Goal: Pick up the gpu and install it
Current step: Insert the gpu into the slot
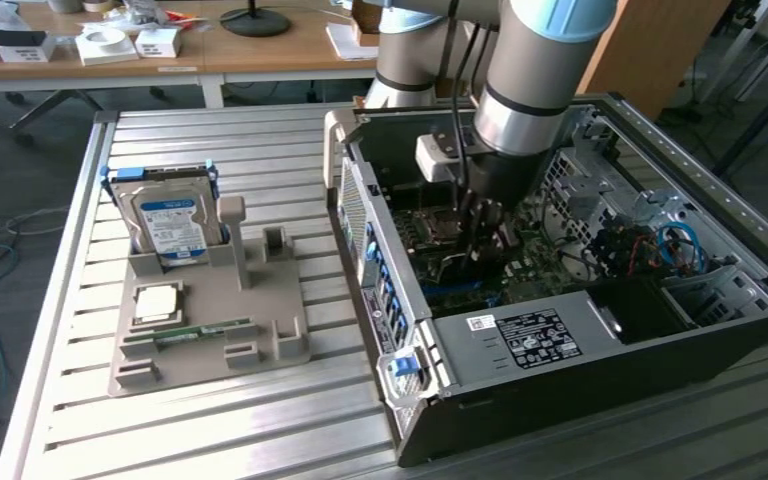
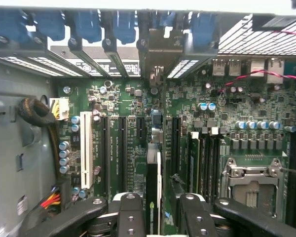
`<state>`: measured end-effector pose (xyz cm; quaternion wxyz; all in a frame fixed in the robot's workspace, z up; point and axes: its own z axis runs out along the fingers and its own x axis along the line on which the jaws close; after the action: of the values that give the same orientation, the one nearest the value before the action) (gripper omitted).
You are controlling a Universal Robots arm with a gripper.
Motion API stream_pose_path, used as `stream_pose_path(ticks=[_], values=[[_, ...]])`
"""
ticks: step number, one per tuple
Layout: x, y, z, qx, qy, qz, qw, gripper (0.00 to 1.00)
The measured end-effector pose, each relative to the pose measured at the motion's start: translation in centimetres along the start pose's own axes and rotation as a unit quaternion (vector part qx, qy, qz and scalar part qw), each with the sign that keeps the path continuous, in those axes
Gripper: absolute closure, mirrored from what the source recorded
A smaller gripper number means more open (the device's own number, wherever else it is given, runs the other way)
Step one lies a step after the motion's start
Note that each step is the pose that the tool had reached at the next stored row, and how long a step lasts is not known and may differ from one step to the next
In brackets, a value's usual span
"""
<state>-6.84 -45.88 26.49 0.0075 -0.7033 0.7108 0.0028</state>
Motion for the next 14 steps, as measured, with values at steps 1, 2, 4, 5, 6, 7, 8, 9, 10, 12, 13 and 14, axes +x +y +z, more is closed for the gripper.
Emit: stream_pose_path(ticks=[1, 2, 4, 5, 6, 7, 8, 9, 10, 12, 13, 14], values=[[0.0, 0.00, -0.30, 0.0000, 0.0001, 0.000, 1.0000, 0.66], [0.0, -0.01, -0.57, 0.0000, 0.0001, 0.000, 1.0000, 0.66], [0.0, -0.01, -1.05, 0.0000, 0.0001, 0.000, 1.0000, 0.66], [0.0, -0.02, -1.27, 0.0000, 0.0001, 0.000, 1.0000, 0.66], [0.0, -0.02, -1.47, 0.0000, 0.0000, 0.000, 1.0000, 0.66], [0.0, -0.02, -1.66, 0.0000, 0.0001, 0.000, 1.0000, 0.66], [0.0, -0.02, -1.80, 0.0000, 0.0000, 0.000, 1.0000, 0.66], [0.0, -0.03, -1.94, 0.0000, 0.0000, 0.000, 1.0000, 0.66], [0.0, -0.03, -2.03, 0.0000, 0.0000, 0.000, 1.0000, 0.66], [0.0, -0.02, -2.15, 0.0000, 0.0000, 0.000, 1.0000, 0.66], [0.0, -0.03, -2.23, 0.0000, 0.0000, 0.000, 1.0000, 0.66], [0.0, -0.04, -2.35, 0.0000, 0.0001, 0.000, 1.0000, 0.66]])
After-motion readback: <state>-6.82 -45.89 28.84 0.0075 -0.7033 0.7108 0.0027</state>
